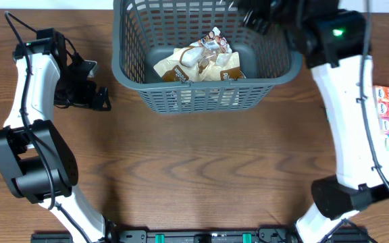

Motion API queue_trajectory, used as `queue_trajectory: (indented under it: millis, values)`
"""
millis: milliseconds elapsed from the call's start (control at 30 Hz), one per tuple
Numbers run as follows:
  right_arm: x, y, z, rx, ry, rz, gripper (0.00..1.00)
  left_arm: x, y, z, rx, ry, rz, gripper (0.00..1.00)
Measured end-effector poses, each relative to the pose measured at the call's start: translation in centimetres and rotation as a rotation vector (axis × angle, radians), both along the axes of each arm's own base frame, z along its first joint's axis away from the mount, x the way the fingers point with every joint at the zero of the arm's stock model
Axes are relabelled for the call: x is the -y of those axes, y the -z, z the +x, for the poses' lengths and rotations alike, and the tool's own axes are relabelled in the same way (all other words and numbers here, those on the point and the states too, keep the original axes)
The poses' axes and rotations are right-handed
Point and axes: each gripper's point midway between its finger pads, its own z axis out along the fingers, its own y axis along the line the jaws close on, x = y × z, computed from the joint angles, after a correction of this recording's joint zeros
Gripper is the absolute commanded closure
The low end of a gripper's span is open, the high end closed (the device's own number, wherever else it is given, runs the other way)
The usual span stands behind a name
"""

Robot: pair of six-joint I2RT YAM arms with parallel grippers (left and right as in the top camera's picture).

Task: Pack container
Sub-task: 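Lift the pasta packet with the right gripper into the basket, then open the right gripper and move it back to the green wipes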

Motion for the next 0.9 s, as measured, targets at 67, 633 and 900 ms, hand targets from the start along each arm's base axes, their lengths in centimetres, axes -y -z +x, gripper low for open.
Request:
queue_trajectory:
  millis: [67,633,900]
  values:
    - [-1.1,2.1,-0.2,-0.023,-0.077,-0.05,0.99,0.0,0.0,0.0,0.0,0.0,0.0,0.01]
    - [-1.7,22.7,0.8,-0.513,-0.176,-0.278,0.97,0.0,0.0,0.0,0.0,0.0,0.0,0.01]
    - [-1.1,23.1,0.2,-0.554,-0.151,-0.298,0.49,0.0,0.0,0.0,0.0,0.0,0.0,0.01]
